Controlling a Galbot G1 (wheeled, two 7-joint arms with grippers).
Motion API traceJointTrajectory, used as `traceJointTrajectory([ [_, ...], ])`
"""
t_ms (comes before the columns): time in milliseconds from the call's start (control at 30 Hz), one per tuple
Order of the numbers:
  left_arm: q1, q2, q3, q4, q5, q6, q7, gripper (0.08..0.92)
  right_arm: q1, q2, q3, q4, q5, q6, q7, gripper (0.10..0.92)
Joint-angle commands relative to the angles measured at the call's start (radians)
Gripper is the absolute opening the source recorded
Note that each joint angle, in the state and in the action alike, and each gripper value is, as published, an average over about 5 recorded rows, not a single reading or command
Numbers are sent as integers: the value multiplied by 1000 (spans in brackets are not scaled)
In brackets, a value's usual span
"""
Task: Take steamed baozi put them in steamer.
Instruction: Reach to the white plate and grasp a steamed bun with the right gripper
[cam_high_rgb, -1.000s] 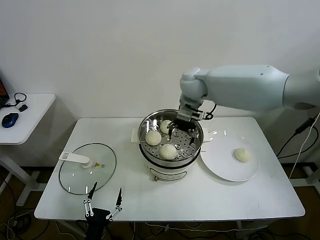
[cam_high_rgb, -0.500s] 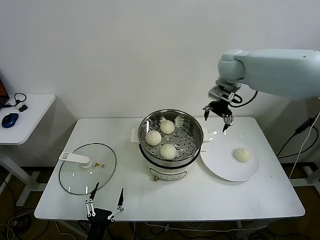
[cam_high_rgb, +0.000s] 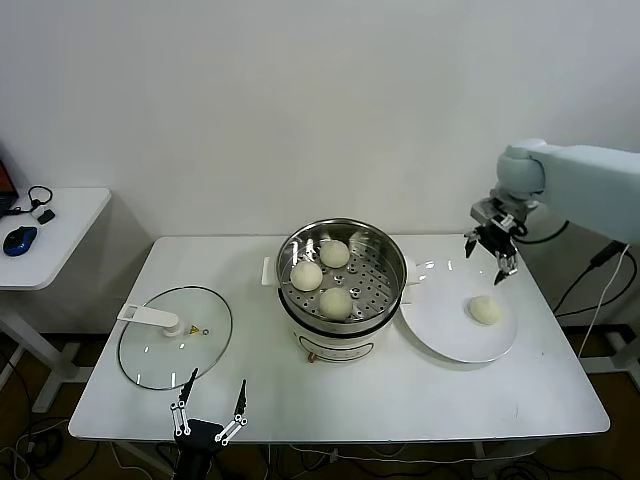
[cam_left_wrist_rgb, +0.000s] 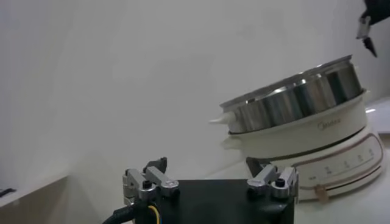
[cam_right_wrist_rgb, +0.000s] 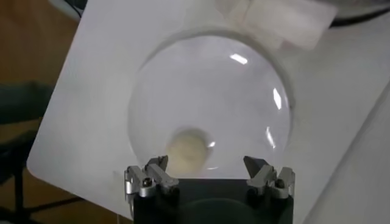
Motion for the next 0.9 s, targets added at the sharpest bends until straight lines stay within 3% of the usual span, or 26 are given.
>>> traceJointTrajectory([
  [33,-1,-49,-1,8,3,-2,0,823,-230,-82,175,-103,-109,-23,13,823],
  [900,-3,-49,-4,14,6,0,0,823,-455,-64,404,-189,-191,-94,115,823],
])
